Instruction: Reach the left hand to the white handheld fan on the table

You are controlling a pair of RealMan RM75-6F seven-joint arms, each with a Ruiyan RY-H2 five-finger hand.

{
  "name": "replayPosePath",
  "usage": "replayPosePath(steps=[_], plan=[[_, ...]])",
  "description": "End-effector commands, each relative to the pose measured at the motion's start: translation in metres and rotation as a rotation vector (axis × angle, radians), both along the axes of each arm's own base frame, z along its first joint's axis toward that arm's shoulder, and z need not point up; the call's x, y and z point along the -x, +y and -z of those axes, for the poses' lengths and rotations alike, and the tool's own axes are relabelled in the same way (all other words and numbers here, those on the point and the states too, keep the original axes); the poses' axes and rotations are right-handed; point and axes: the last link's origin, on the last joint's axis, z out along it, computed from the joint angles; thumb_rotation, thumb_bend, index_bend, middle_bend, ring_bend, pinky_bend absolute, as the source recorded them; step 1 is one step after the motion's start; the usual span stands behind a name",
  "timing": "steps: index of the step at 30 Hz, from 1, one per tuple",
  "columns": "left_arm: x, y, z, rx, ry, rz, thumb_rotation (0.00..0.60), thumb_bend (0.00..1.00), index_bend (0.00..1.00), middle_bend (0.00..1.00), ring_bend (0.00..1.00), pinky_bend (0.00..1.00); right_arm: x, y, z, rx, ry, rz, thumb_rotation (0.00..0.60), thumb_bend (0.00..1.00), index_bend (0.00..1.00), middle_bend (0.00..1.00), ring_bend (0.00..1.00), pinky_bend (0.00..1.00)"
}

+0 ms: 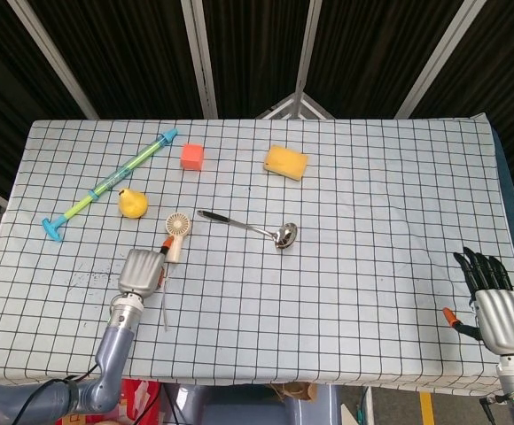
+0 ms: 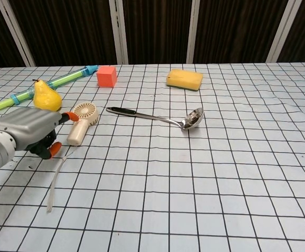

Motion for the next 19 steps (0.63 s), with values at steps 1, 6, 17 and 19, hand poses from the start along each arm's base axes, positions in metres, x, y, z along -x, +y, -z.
replayPosePath(steps=[1,6,17,19], plan=[[-0.005,0.000,-0.022,-0.058,-0.070,0.021,0.600,0.64,0.05,0.69,0.47,0.51,0.000,0.000,0.000,0.000,0.001,0.000,0.600,0.28,0.06,0.00,0.00,0.00],[0.003,-0.016,-0.052,-0.090,-0.105,0.037,0.600,0.40,0.00,0.29,0.17,0.24,0.000,0.000,0.000,0.001,0.002,-0.001,0.600,0.28,0.06,0.00,0.00,0.00],[0.065,-0.082,-0.114,-0.152,-0.056,0.034,0.600,0.17,0.00,0.00,0.00,0.00,-0.001,0.000,0.001,0.006,0.012,-0.001,0.600,0.28,0.06,0.00,0.00,0.00],[0.072,-0.091,-0.122,-0.159,-0.055,0.035,0.600,0.16,0.00,0.00,0.00,0.00,-0.001,0.000,0.001,0.006,0.012,-0.002,0.600,0.28,0.06,0.00,0.00,0.00]])
